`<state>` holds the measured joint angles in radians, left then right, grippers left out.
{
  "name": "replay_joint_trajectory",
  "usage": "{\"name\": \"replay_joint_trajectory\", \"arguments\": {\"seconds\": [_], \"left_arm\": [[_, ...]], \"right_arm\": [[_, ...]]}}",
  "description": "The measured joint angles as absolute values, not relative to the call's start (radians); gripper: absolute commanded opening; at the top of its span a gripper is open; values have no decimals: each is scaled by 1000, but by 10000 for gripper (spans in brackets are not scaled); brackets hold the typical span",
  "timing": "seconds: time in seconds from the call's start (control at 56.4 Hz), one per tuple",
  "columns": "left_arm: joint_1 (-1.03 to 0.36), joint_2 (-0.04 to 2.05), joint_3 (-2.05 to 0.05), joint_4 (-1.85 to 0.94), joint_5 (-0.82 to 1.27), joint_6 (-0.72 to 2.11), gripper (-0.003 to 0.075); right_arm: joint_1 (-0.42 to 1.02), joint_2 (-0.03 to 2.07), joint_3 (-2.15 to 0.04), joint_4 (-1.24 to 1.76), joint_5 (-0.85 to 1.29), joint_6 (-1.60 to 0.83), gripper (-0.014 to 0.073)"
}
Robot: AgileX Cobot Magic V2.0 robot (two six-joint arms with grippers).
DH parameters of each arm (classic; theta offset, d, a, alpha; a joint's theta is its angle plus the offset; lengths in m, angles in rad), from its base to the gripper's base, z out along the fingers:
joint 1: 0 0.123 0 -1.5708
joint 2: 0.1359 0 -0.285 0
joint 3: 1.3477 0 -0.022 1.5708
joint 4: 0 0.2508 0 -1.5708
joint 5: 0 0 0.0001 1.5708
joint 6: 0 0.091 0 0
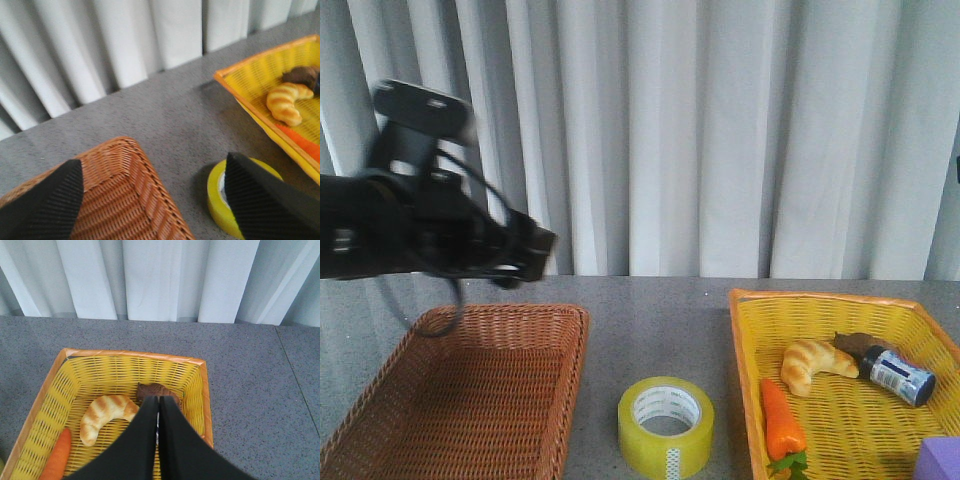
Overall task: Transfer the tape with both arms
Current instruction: 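Move the left gripper over the tape roll and grasp its rim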
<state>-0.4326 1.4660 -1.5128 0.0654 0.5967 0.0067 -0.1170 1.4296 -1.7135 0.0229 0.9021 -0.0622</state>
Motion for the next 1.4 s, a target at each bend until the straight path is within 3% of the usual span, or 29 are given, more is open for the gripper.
{"name": "replay_joint_trajectory", "arguments": {"seconds": [0.497, 0.994, 1.402], "left_arm": [[-435, 1903, -1784, -150, 841, 133, 514], [-499, 2065, -1905, -193, 874, 230, 514], [-512, 2198, -2017, -100, 937, 144, 514]], "right_arm": [[-117, 1430, -1712, 23, 902, -62, -7], [-117, 1430, -1712, 23, 902, -62, -7], [-117, 1430, -1712, 23, 902, -62, -7]]}}
